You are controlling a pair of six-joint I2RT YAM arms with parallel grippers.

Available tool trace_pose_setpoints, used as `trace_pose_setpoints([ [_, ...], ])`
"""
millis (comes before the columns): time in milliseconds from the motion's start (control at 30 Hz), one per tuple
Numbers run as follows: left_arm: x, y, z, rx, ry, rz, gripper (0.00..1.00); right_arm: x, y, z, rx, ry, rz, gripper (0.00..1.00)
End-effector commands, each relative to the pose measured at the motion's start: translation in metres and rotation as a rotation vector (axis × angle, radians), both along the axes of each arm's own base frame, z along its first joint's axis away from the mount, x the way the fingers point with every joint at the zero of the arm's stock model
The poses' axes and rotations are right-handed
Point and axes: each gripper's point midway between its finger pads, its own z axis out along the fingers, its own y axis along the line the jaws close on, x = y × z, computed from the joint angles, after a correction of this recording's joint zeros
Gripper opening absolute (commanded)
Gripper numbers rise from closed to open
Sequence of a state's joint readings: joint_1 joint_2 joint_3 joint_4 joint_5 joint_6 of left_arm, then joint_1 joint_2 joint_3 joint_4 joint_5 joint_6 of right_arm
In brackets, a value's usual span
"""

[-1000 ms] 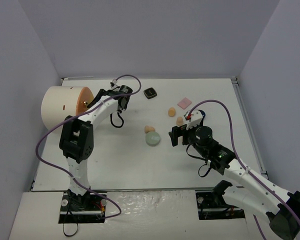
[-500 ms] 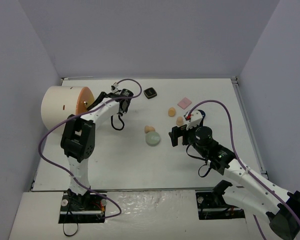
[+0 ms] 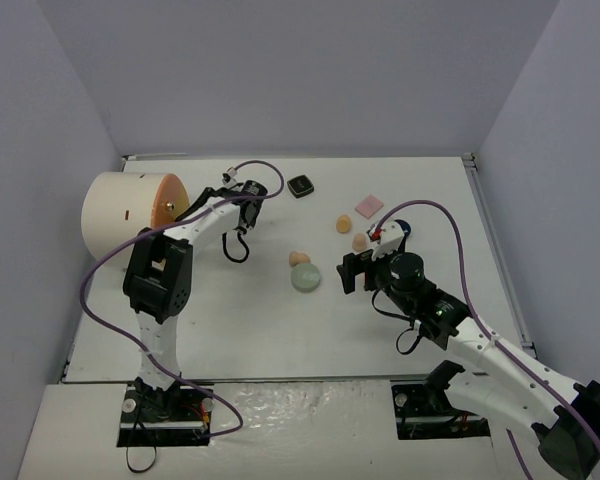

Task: Organize the makeup

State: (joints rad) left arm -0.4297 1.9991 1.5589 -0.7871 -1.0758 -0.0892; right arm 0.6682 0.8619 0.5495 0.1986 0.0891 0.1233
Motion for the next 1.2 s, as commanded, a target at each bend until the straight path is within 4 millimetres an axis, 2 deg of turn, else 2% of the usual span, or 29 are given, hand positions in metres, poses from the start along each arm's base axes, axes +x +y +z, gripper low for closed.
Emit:
trace_pose_setpoints([
  [0, 0.0, 0.004, 0.016, 0.05, -0.031, 0.016, 0.19, 0.009, 0.007, 0.021, 0.056, -0.067, 0.0, 1.0],
  [267, -0.002, -0.011, 0.019, 0.032, -0.039, -0.005, 0.01, 0.01, 0.007, 0.021, 0.058, -0.069, 0.0, 1.0],
  [600, -0.007, -0.052, 0.024, -0.037, -0.059, -0.067, 0.0, 0.009, 0.005, 0.024, 0.063, -0.077, -0.004, 1.0],
  [1167, -0.01, -0.095, 0.025, -0.17, -0.061, -0.125, 0.0, 0.009, 0.002, 0.027, 0.073, -0.089, -0.014, 1.0],
])
